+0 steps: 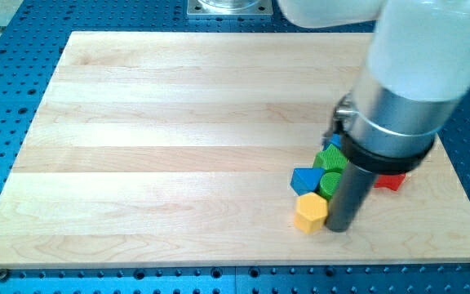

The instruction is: Push the triangle into the blue cube

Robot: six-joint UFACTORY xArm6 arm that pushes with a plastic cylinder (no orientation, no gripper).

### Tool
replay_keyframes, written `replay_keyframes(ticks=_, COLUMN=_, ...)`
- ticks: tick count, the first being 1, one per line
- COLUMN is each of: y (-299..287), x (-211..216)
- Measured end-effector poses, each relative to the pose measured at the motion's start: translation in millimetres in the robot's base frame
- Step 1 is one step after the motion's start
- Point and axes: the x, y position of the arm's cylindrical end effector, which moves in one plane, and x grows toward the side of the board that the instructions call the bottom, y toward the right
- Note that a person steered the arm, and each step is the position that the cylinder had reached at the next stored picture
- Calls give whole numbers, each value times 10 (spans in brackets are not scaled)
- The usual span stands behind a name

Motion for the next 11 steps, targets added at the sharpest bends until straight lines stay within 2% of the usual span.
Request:
replay_keyframes(ticks=3, y=23, x=-1088)
replay_keyframes(ticks=4, y=-633, x=-1178)
replay_keyframes(ticks=5, y=-1365, x=-717)
replay_keyframes(ticks=6, y=-1174, x=-420)
replay_keyframes(ticks=7, y=-638, x=-369)
replay_keyframes(ticks=9, y=-312, x=-369)
replay_keyframes(ticks=10, y=-74, x=-410)
replay_keyframes(ticks=11, y=149, x=-943)
